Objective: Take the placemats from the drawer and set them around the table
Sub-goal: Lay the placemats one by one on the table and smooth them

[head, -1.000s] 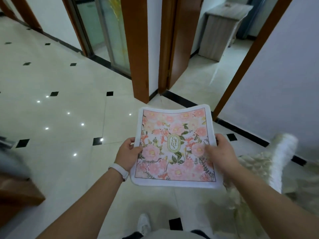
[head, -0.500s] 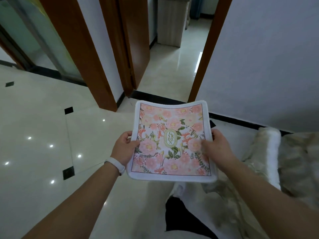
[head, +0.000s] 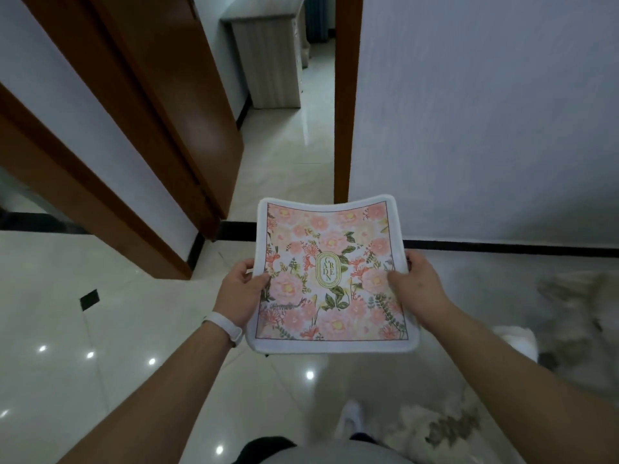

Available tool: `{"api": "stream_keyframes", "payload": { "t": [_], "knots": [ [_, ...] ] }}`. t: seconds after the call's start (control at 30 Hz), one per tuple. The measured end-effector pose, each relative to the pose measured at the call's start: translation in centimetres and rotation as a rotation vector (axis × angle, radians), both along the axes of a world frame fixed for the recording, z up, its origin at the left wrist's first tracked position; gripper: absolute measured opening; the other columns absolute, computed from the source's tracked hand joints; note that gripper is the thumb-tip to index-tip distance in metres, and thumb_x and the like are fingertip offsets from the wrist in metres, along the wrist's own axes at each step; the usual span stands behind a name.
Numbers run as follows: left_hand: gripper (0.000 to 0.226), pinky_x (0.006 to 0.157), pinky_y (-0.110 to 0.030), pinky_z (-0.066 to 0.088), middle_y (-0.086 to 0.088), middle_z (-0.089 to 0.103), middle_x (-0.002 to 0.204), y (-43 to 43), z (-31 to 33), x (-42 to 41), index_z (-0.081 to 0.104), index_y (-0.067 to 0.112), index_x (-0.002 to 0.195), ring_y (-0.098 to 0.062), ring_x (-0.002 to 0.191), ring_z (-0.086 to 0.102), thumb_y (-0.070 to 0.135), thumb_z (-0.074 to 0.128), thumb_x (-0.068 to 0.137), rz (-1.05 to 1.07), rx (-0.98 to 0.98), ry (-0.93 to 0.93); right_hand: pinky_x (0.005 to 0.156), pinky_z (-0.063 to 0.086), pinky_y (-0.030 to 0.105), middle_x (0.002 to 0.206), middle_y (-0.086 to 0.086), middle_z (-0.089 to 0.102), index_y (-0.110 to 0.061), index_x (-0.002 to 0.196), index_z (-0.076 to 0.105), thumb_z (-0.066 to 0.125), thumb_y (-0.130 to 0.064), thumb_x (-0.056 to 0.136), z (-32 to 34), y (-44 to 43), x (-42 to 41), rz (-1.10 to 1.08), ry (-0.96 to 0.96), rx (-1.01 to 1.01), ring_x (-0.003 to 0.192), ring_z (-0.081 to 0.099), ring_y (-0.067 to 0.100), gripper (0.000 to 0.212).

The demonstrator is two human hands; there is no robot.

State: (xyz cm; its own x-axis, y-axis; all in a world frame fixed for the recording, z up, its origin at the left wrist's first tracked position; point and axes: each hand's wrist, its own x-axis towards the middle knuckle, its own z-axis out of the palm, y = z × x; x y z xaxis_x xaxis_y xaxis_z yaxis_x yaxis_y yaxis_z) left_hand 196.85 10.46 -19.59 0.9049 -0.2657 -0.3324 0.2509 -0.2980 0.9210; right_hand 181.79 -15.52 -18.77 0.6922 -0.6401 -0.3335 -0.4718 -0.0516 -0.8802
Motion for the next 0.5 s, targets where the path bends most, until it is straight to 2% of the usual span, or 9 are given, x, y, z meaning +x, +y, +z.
{"api": "stream_keyframes", "payload": {
  "t": [0.27,0.37,0.5],
  "knots": [
    [0.012,0.080,-0.051,0.057,-0.011,0.073,0.098,-12.2,0.0,6.4,0.063,0.018,0.102,-0.030,0.086,0.071,0.012,0.062,0.092,-0.210,-0.013,0.031,0.074,0.061,0.044,0.103,-0.002,0.069,-0.024,0.113,0.055,0.060,-0.013,0.089,-0.4,-8.5,1.0,-0.216,0.008,0.019,0.086,0.071,0.020,0.027],
    [0.013,0.081,-0.049,0.056,-0.009,0.072,0.100,-17.0,-0.8,9.3,0.064,0.020,0.099,-0.029,0.089,0.070,0.011,0.062,0.091,-0.306,-0.011,0.037,0.069,0.062,0.042,0.101,-0.003,0.070,-0.027,0.107,0.055,0.061,-0.013,0.089,-0.9,-11.2,1.8,-0.307,0.027,0.018,0.081,0.073,0.018,0.023],
    [0.012,0.062,-0.036,0.057,-0.003,0.074,0.089,-23.7,-1.6,14.1,0.065,0.021,0.094,-0.020,0.073,0.072,0.011,0.061,0.092,-0.415,-0.042,0.078,0.063,0.062,0.041,0.099,0.000,0.070,-0.031,0.098,0.054,0.061,-0.012,0.091,-0.7,-14.8,4.4,-0.452,0.037,0.026,0.079,0.073,0.021,0.021]
  ]
}}
